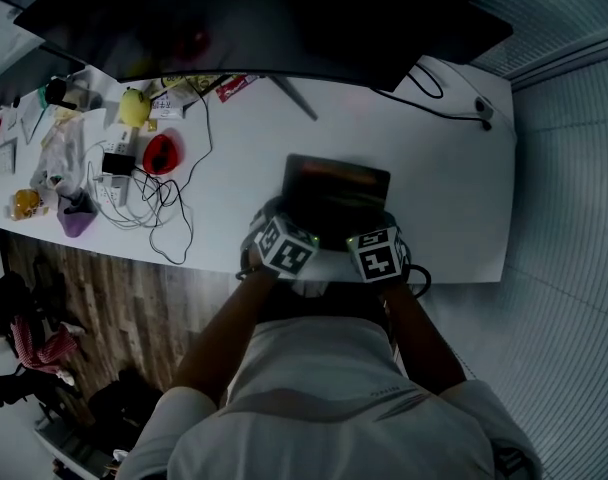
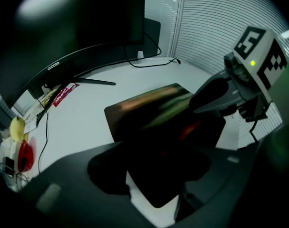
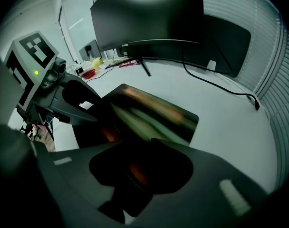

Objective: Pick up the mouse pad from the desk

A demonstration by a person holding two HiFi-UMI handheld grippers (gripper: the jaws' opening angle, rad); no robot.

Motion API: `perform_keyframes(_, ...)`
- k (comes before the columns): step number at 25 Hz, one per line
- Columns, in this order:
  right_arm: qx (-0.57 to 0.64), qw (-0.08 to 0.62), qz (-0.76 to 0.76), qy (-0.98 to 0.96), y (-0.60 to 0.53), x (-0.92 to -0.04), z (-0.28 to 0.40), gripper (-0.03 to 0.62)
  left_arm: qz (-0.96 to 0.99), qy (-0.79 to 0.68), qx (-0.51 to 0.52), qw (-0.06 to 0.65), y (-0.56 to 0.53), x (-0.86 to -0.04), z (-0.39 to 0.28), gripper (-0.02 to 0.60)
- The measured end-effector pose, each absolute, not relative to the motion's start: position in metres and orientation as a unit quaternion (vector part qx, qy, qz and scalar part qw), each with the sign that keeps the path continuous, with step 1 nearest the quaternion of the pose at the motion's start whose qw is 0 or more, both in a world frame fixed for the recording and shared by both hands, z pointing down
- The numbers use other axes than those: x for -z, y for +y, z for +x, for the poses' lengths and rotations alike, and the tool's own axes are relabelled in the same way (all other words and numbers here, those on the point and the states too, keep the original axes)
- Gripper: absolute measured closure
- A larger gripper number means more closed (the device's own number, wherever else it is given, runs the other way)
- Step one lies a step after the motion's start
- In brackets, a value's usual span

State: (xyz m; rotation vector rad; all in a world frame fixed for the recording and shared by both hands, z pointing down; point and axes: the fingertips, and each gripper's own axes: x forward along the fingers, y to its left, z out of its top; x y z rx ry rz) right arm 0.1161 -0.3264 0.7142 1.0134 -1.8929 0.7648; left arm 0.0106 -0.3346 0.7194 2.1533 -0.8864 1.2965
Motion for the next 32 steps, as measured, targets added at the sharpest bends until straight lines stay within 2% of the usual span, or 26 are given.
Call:
perform_keyframes(3, -0.309, 0.411, 0.403, -0.757, -0.328, -0.713, 0.114, 0.47, 0.784, -0.319, -0.478, 0.233, -0.335, -0.718, 0.013, 0.351)
perform_keyframes(5, -0.311, 0.407, 0.405, -0.757, -0.327, -0.713, 0.114, 0.47, 0.786, -0.317, -0.478, 0.229, -0.331, -0.717, 0.018, 0.406)
perform_keyframes(8, -0.312, 0.402, 0.41, -0.757, -0.326, -0.712, 0.115, 0.465, 0.787, -0.322, -0.473, 0.231, -0.327, -0.717, 0.021, 0.442)
perform_keyframes(9, -0.311, 0.401, 0.414, -0.756, -0.327, -0.711, 0.116, 0.449, 0.785, -0.329, -0.469, 0.236, -0.327, -0.717, 0.018, 0.433)
perform_keyframes(10, -0.309, 0.4, 0.42, -0.754, -0.328, -0.711, 0.119, 0.427, 0.78, -0.342, -0.464, 0.243, -0.328, -0.717, 0.015, 0.392)
perform_keyframes(11, -0.308, 0.4, 0.427, -0.75, -0.329, -0.71, 0.124, 0.33, 0.774, -0.357, -0.46, 0.249, -0.329, -0.717, 0.01, 0.402)
perform_keyframes(13, -0.319, 0.401, 0.441, -0.737, -0.327, -0.71, 0.138, 0.245, 0.763, -0.383, -0.456, 0.252, -0.332, -0.717, 0.002, 0.322)
perform_keyframes(15, -0.337, 0.406, 0.443, -0.725, -0.32, -0.714, 0.149, 0.21, 0.755, -0.394, -0.458, 0.252, -0.335, -0.716, -0.003, 0.301)
perform_keyframes(17, -0.345, 0.41, 0.438, -0.721, -0.315, -0.717, 0.151, 0.201, 0.748, -0.403, -0.463, 0.255, -0.338, -0.717, -0.008, 0.224)
perform_keyframes(19, -0.344, 0.416, 0.438, -0.719, -0.315, -0.718, 0.15, 0.201, 0.742, -0.406, -0.455, 0.276, -0.339, -0.72, -0.01, 0.195)
perform_keyframes(22, -0.336, 0.422, 0.44, -0.718, -0.314, -0.718, 0.147, 0.225, 0.739, -0.403, -0.439, 0.315, -0.334, -0.722, -0.007, 0.238)
perform_keyframes(26, -0.337, 0.416, 0.448, -0.716, -0.314, -0.718, 0.144, 0.266, 0.738, -0.399, -0.445, 0.314, -0.333, -0.721, -0.002, 0.299)
perform_keyframes(30, -0.344, 0.408, 0.46, -0.71, -0.311, -0.716, 0.143, 0.29, 0.735, -0.402, -0.445, 0.318, -0.332, -0.72, 0.0, 0.316)
perform_keyframes(32, -0.344, 0.403, 0.466, -0.708, -0.31, -0.714, 0.139, 0.349, 0.733, -0.408, -0.441, 0.319, -0.331, -0.719, 0.0, 0.324)
